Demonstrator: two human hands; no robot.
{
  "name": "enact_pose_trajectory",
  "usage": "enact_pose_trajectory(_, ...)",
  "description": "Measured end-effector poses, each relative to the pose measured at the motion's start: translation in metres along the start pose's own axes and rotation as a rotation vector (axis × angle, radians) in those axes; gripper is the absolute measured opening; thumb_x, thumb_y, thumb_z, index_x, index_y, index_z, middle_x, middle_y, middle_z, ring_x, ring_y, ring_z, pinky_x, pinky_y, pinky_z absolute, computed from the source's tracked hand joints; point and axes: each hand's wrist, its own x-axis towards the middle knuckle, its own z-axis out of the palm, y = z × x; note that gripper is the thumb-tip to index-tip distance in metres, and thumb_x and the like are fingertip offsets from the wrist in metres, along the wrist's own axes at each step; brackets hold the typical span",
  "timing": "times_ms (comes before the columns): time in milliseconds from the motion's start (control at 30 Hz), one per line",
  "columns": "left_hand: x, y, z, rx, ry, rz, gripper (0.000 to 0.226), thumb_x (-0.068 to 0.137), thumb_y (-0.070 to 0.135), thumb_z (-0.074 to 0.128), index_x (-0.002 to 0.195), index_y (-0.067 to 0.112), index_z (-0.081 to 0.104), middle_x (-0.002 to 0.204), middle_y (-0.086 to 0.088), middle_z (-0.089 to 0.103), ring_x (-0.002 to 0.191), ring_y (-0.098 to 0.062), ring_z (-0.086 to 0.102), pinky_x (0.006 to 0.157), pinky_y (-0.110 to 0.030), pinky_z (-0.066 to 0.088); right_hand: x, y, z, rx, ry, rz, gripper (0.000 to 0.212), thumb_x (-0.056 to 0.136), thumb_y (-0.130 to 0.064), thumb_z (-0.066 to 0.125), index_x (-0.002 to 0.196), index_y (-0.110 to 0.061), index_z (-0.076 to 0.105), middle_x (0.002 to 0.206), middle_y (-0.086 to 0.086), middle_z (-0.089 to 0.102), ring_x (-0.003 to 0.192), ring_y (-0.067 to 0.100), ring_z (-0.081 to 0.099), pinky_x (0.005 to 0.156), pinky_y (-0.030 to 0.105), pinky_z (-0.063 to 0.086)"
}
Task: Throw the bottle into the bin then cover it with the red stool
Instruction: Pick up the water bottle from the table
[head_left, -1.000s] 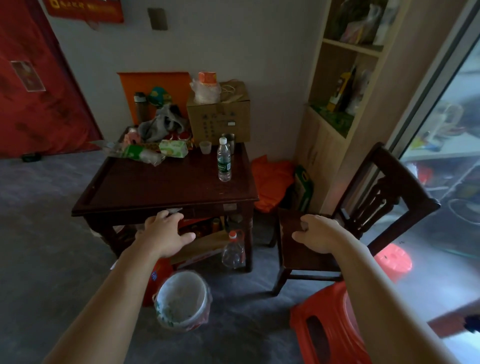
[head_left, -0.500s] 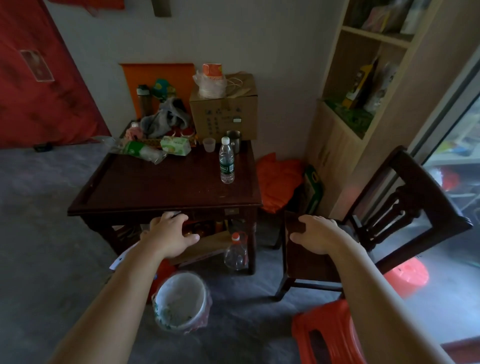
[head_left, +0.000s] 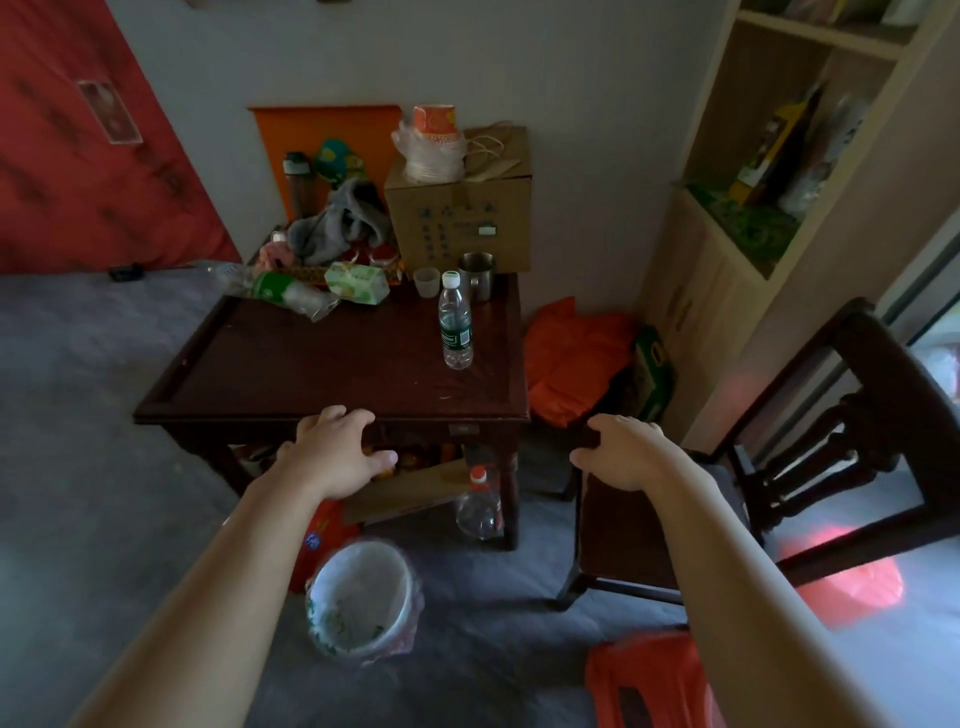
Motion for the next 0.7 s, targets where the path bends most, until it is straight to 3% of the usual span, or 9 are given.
enact_pose_trajectory(700, 0.141, -0.027, -0.04, 0.004, -0.083, 0.097, 0.071, 0.087, 0.053, 0.053, 0.146, 0.026, 0.027, 0.159, -0.007, 0.014, 0.145, -0.035, 0.013, 0.114, -0.056, 0.025, 0.096, -0.076, -0.018, 0.035, -0.018, 0.126, 0.062, 0.092, -0.046, 0.054, 0.146, -0.02, 0.038, 0.15, 0.009, 0.042, 0.136, 0.033, 0.04, 0.108, 0.048, 0.039)
